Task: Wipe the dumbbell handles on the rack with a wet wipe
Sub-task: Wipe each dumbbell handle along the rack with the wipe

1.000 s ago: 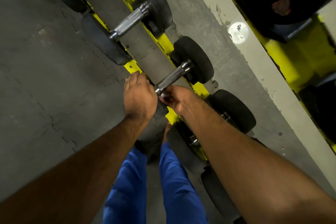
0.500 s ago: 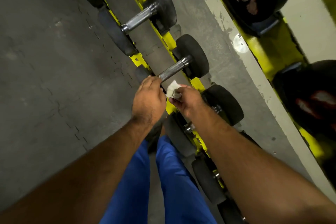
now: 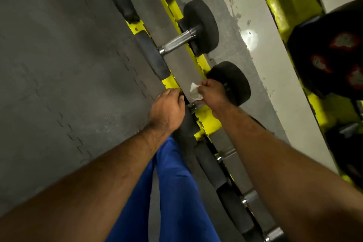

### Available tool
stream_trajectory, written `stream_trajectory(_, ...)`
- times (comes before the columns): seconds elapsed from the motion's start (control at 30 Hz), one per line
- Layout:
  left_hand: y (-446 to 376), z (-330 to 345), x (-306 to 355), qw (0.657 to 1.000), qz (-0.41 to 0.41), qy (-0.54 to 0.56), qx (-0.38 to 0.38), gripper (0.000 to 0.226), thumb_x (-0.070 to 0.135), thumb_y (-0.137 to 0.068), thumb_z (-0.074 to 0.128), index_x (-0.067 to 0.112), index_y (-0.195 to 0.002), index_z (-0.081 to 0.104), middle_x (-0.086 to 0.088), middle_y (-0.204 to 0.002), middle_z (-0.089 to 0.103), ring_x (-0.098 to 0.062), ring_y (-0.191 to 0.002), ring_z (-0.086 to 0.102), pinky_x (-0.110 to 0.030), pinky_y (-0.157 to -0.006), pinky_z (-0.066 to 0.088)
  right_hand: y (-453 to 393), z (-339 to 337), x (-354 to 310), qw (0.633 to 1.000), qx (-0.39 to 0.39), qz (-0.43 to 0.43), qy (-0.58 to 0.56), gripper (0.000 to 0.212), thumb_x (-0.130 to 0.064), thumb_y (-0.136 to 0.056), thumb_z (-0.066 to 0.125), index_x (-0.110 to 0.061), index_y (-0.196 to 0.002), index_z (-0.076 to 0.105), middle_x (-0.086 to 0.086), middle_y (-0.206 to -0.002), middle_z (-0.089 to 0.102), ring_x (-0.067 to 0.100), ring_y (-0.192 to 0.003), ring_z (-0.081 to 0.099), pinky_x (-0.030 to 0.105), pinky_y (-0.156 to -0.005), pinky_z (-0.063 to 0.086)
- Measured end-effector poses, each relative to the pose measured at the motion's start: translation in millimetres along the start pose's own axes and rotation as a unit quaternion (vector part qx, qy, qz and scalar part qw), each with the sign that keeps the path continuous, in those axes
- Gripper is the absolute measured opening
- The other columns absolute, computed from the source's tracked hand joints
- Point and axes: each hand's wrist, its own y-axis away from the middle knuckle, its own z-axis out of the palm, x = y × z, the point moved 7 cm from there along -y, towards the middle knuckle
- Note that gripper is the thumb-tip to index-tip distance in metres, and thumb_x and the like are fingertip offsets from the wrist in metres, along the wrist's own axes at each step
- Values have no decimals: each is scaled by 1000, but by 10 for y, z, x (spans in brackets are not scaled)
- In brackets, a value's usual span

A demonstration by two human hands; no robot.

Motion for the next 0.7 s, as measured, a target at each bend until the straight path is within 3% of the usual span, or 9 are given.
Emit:
stream_trajectory(0.1, 99, 179, -12, 1000, -12, 4, -3, 28, 22, -101, 45, 7, -120, 59, -14, -119, 61, -34, -107, 57, -38, -84, 43, 21, -99, 36, 994, 4, -74, 85, 16, -5, -90, 60, -19, -87, 69, 13, -97, 71, 32, -92, 69, 52, -83, 58)
stream_trajectory(0.23, 199, 348, 0, 1000, -19, 7, 23, 39, 21, -100, 46, 1, -134, 52, -18, -137, 54, -34, -125, 49, -40, -105, 39, 103, -146, 3, 954, 2, -187, 233, 18, -6, -91, 58, -10, -101, 73, 9, -103, 72, 23, -97, 66, 33, -83, 52)
stream_trajectory(0.37, 148, 526, -18, 996, -46, -15, 79, 45, 25, -98, 42, -3, -132, 53, -23, -135, 54, -37, -131, 46, -44, -115, 33, 94, -105, -34, 901, 13, -301, 314, 18, -5, -86, 55, -11, -94, 70, 11, -95, 71, 31, -91, 64, 34, -72, 47)
stream_trajectory(0.53, 120, 663, -39, 985, -58, -25, 158, 54, 30, -95, 31, -2, -131, 55, -22, -133, 57, -37, -128, 49, -49, -114, 32, 66, 83, 221, 802, -37, -388, 453, 19, -12, -80, 52, -9, -91, 68, 15, -90, 68, 38, -88, 63, 42, -73, 50)
stream_trajectory(0.6, 118, 669, -43, 982, -50, -26, 181, 50, 28, -95, 34, -2, -128, 57, -21, -130, 59, -38, -124, 51, -49, -114, 33, 83, 127, 371, 757, -35, -410, 507, 17, -11, -84, 55, -10, -97, 65, 13, -97, 66, 37, -95, 61, 41, -82, 47)
stream_trajectory(0.7, 115, 664, -59, 977, -40, -33, 207, 48, 26, -94, 36, -3, -123, 61, -21, -128, 61, -37, -121, 54, -46, -114, 34, 146, 195, 579, 697, -34, -450, 557, 40, -19, -89, 41, -7, -121, 63, 14, -122, 64, 33, -118, 58, 44, -108, 40)
